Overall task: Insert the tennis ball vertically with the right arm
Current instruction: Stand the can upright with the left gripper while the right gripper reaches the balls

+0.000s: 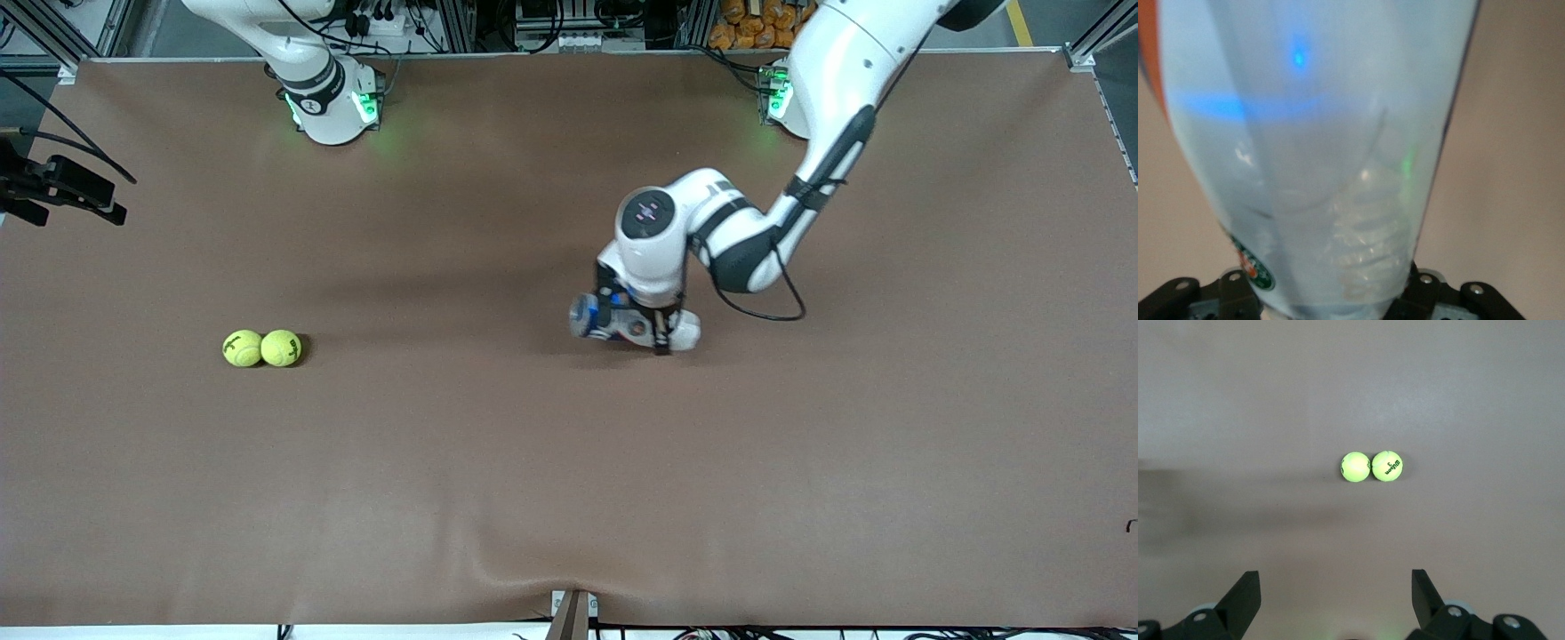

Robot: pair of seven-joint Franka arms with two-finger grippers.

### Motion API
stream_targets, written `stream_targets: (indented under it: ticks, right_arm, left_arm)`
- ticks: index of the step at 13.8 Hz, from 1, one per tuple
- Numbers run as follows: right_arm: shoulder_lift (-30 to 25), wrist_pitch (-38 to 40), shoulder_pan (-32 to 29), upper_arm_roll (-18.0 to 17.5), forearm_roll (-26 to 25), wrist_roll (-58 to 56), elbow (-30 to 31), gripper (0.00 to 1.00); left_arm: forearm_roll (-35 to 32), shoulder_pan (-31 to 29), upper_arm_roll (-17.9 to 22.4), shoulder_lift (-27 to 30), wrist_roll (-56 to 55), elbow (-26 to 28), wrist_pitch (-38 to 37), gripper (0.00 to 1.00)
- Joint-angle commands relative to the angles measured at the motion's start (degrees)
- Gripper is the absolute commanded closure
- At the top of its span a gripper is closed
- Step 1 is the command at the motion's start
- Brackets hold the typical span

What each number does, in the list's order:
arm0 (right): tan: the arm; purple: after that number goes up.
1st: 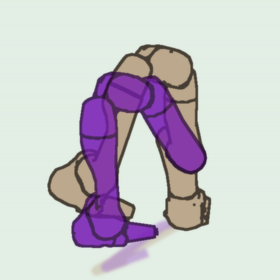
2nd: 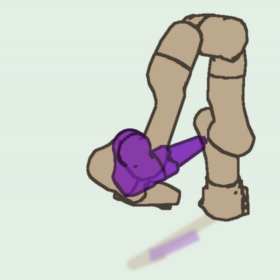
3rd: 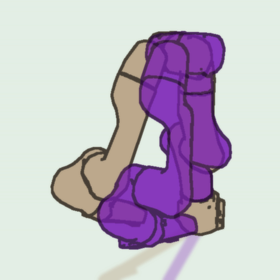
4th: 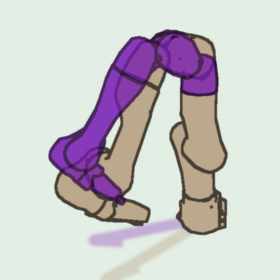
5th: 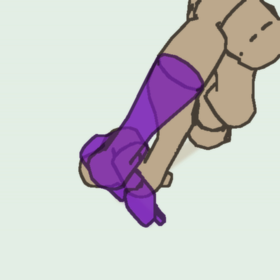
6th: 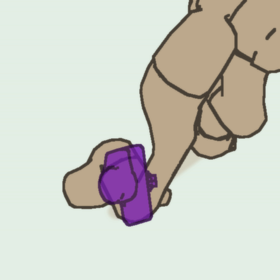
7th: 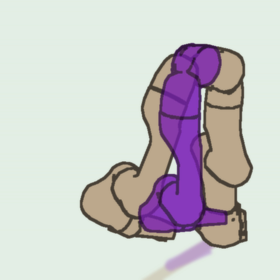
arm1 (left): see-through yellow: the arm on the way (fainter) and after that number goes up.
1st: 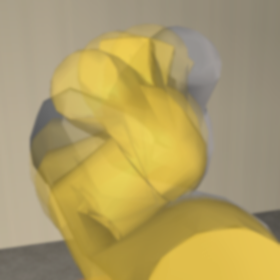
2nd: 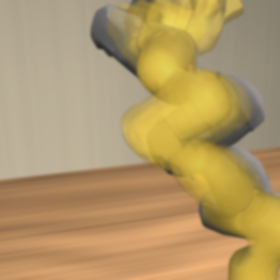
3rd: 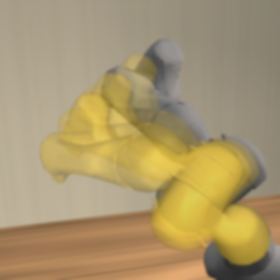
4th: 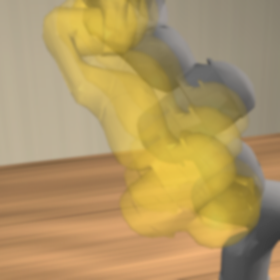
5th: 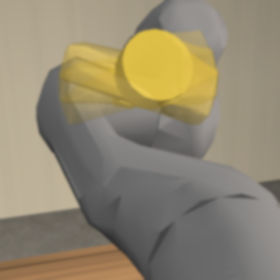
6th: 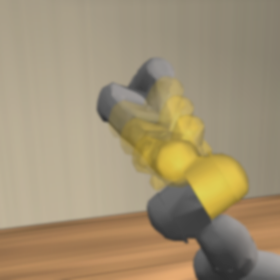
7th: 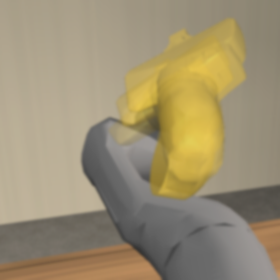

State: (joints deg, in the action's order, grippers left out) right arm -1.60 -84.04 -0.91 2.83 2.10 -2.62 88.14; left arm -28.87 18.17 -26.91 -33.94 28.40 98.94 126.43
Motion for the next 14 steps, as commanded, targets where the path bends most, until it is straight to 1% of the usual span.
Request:
stream_targets:
  ticks: [1, 2, 4, 5, 7, 8, 10, 11, 12, 13, 14]
  right_arm:
    - [0.1, -0.25, -1.11, -0.72, 0.36, -0.64, 0.36, 0.0]
    - [1.15, -0.25, -1.29, -0.63, 0.1, -0.64, 0.36, 0.0]
    - [4.66, -0.34, -1.64, -0.63, 0.01, -0.64, -0.34, 0.0]
    - [6.5, -0.34, -1.81, -0.54, -0.08, -0.72, -1.12, 0.0]
    - [10.72, -0.69, -1.55, -0.63, -2.44, -0.64, -2.36, 0.0]
    - [13.18, -2.0, -1.29, -0.54, -3.06, -0.64, -2.71, 0.0]
    - [16.96, -7.25, -1.82, -0.54, -3.16, -0.72, -2.8, 0.0]
    - [18.29, -9.54, -1.9, -0.54, -4.29, -0.81, -2.8, 0.0]
    - [19.26, -12.18, -1.47, -0.54, -5.61, 0.06, -2.54, 0.0]
    - [20.49, -14.12, -1.2, -0.54, -5.62, 2.68, -2.28, 0.0]
    - [21.98, -14.83, -1.29, -0.63, -4.84, 8.97, -2.36, 0.0]
  left_arm:
    - [3.29, 3.79, 0.19, -3.49, -3.68, -7.69, -0.13, 0.27]
    - [3.47, 4.85, 0.19, -4.11, -6.4, -8.49, 2.48, 0.27]
    - [3.56, 5.21, 0.19, -5.34, -11.76, -7.8, 12.56, 0.27]
    - [3.56, 5.47, 0.19, -6.3, -13.35, -7.8, 16.18, 0.27]
    - [3.56, 6.61, 0.19, -7.54, -17.57, -7.8, 21.64, 0.27]
    - [3.56, 6.7, 0.19, -8.24, -19.24, -7.62, 25.15, 0.27]
    - [3.56, 6.7, 0.19, -9.3, -22.32, -7.09, 30.34, 0.27]
    - [3.56, 7.14, 0.19, -9.74, -23.03, -6.66, 33.24, 0.27]
    - [3.56, 7.06, 0.19, -10.96, -23.04, -5.87, 38.23, 0.27]
    - [3.47, 6.71, 0.28, -12.71, -23.12, -4.47, 45.93, 0.27]
    - [3.47, 6.53, 0.46, -14.03, -23.04, -3.24, 52.36, 0.27]
